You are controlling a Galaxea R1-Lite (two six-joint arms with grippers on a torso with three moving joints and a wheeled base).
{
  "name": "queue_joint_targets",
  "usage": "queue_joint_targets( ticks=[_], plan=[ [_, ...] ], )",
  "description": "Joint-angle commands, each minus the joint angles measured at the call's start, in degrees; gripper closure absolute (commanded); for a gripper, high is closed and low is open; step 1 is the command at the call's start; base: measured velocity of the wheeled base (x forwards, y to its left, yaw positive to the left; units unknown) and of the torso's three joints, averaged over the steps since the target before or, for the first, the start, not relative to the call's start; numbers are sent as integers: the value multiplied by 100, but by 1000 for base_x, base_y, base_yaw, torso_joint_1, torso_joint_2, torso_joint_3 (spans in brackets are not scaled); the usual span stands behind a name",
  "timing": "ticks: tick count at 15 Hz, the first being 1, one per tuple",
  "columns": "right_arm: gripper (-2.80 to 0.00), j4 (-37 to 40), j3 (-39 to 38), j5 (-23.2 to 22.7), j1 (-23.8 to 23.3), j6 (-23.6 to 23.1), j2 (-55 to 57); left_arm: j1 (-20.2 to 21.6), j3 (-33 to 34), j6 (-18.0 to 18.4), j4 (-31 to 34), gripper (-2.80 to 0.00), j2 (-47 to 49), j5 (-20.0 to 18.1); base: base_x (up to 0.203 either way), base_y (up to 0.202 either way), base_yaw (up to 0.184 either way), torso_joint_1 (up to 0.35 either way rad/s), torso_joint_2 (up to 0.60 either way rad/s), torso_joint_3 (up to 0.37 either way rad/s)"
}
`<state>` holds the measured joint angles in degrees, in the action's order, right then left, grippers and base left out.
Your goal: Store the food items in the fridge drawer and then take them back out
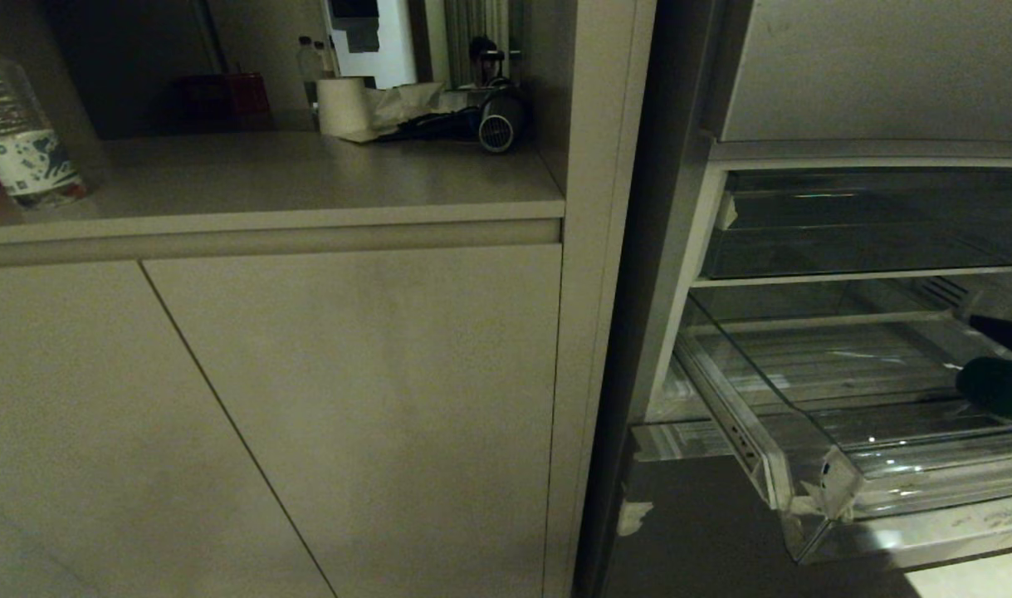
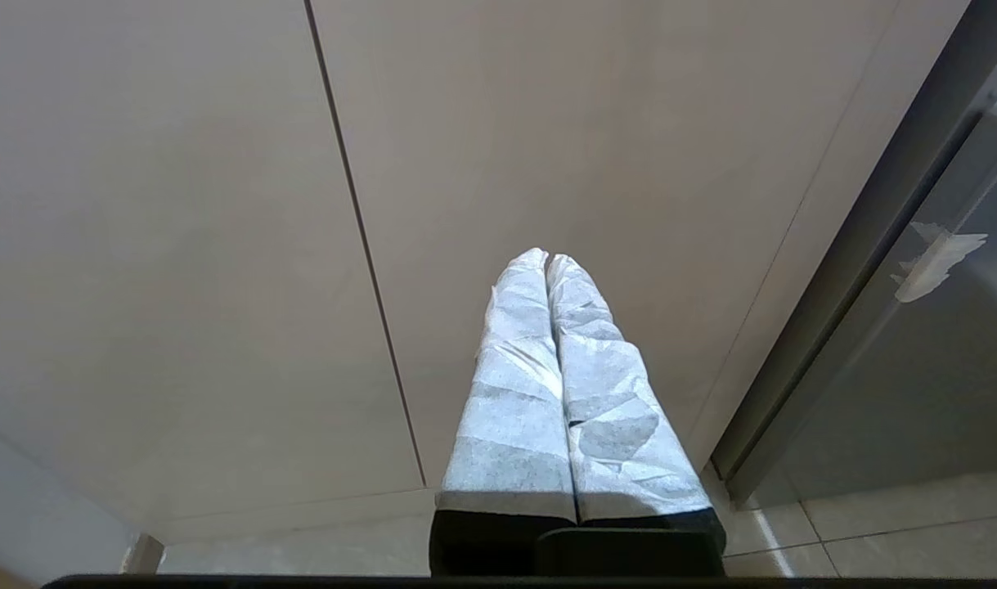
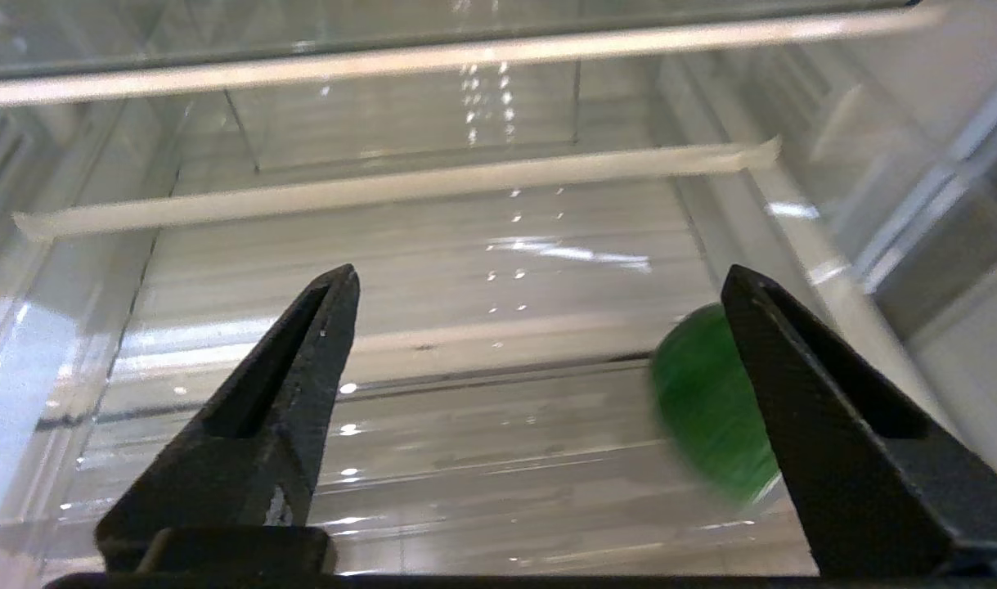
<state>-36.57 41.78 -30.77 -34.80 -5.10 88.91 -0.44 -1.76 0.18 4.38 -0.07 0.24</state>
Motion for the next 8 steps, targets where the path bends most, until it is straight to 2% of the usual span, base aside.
queue_joint_targets(
  ticks=[1, 4, 6, 8],
  plan=[
    [0, -4, -45, 142, -13, 35, -500, 0, 0, -1, 2, 0, 7, 2, 0, 0, 0, 0, 0, 0],
    [0, 282, -294, 805, -87, 343, -1581, 0, 0, -1, 2, 0, 7, 2, 0, 0, 0, 0, 0, 0],
    [0, 726, -643, 1040, -439, 407, -2541, 0, 0, -1, 2, 0, 7, 2, 0, 0, 0, 0, 0, 0],
    [0, 1039, -1350, 1140, -734, 351, -3435, 0, 0, -1, 2, 0, 7, 2, 0, 0, 0, 0, 0, 0]
  ],
)
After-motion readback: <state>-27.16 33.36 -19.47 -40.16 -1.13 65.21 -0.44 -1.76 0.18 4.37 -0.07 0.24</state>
